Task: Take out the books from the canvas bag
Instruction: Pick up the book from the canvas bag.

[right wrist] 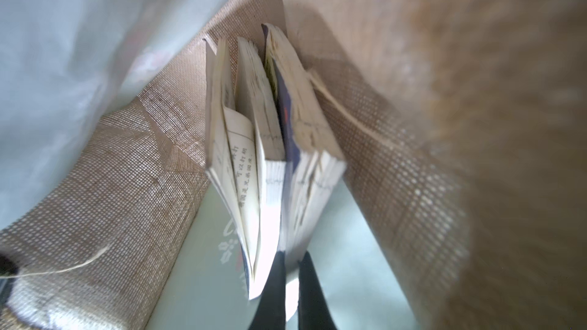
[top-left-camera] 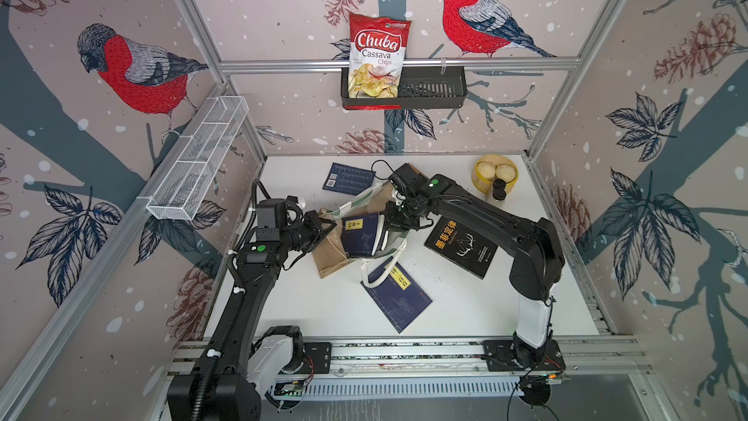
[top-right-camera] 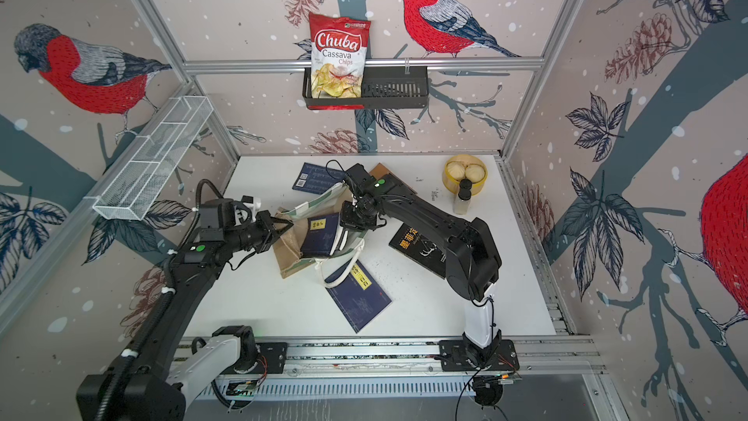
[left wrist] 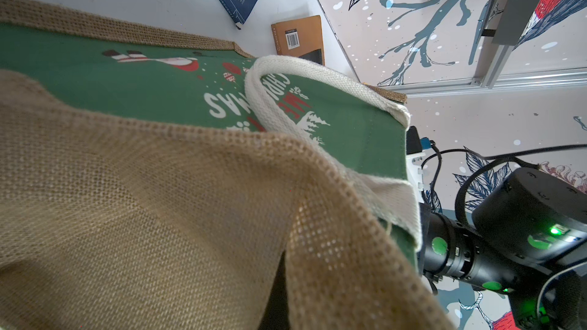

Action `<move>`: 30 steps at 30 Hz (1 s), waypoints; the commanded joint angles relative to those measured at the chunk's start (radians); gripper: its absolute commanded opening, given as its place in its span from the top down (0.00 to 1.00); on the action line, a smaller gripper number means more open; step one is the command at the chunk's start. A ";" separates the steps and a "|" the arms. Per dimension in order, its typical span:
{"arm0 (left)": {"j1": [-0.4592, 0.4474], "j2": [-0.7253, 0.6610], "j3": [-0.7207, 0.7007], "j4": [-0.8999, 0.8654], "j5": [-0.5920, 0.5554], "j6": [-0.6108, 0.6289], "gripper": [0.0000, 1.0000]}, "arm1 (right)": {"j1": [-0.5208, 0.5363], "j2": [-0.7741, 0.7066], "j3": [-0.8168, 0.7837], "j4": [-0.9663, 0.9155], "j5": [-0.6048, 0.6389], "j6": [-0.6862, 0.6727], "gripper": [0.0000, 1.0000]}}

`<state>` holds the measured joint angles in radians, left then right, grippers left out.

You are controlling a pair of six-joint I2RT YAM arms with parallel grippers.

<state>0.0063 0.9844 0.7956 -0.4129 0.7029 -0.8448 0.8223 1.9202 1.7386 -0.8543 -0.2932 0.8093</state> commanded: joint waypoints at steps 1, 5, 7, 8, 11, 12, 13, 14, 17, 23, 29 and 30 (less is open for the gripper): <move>0.001 -0.003 0.006 -0.003 0.020 0.004 1.00 | -0.014 -0.030 -0.002 -0.043 0.029 -0.019 0.98; 0.001 -0.001 0.007 -0.005 0.017 0.006 1.00 | -0.039 -0.060 0.001 -0.082 0.040 -0.025 0.98; 0.001 -0.001 0.007 -0.006 0.015 0.007 1.00 | -0.046 -0.067 0.008 -0.099 0.036 -0.030 0.98; 0.001 -0.001 0.007 -0.005 0.015 0.008 1.00 | -0.048 -0.069 0.015 -0.113 0.035 -0.034 0.98; 0.001 0.000 0.005 -0.007 0.014 0.012 1.00 | -0.050 -0.068 0.033 -0.146 0.040 -0.048 0.98; 0.001 0.000 0.005 -0.008 0.012 0.013 1.00 | -0.050 -0.069 0.041 -0.153 0.039 -0.051 0.98; 0.001 0.001 0.005 -0.008 0.012 0.012 1.00 | -0.049 -0.068 0.050 -0.159 0.038 -0.052 0.98; 0.001 0.002 0.006 -0.007 0.012 0.013 1.00 | -0.049 -0.067 0.060 -0.166 0.037 -0.056 0.98; 0.001 0.008 0.013 -0.013 0.008 0.025 1.00 | -0.047 -0.052 0.108 -0.203 0.038 -0.065 0.98; 0.001 0.026 0.036 -0.046 0.003 0.079 1.00 | -0.011 0.018 0.273 -0.301 0.057 -0.093 0.98; 0.001 0.035 0.051 -0.059 -0.017 0.104 1.00 | 0.009 0.086 0.468 -0.440 0.103 -0.112 0.99; 0.001 0.039 0.053 -0.067 -0.027 0.116 1.00 | 0.008 0.084 0.480 -0.448 0.108 -0.113 0.99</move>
<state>0.0067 1.0176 0.8349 -0.4610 0.6899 -0.7670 0.8307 2.0018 2.1796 -1.2289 -0.2169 0.7116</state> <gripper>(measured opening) 0.052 0.086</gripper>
